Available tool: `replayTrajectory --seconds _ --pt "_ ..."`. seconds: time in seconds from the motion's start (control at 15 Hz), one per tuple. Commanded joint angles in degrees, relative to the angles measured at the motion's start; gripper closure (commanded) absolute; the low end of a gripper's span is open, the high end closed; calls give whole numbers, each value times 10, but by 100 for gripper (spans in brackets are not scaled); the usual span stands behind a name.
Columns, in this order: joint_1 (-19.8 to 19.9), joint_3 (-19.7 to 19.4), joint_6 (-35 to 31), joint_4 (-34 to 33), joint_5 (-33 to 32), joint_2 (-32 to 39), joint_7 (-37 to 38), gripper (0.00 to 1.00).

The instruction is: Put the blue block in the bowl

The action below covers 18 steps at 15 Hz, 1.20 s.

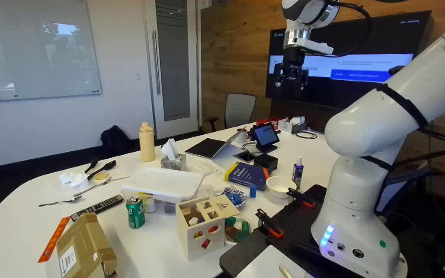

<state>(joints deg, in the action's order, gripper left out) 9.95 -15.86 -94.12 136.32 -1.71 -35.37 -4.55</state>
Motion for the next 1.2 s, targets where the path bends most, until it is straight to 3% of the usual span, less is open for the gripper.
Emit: replayTrajectory --seconds 0.0,0.2,0.4,0.73,0.93,1.13 --pt "10 8 1 -1 4 2 -5 0" --pt "13 -4 -121 33 8 84 14 0" --pt "18 11 -257 76 0 162 47 0" --pt "5 28 -473 103 21 354 77 0" --pt "9 37 -561 87 86 466 56 0" --pt "32 74 -616 67 170 552 15 0"
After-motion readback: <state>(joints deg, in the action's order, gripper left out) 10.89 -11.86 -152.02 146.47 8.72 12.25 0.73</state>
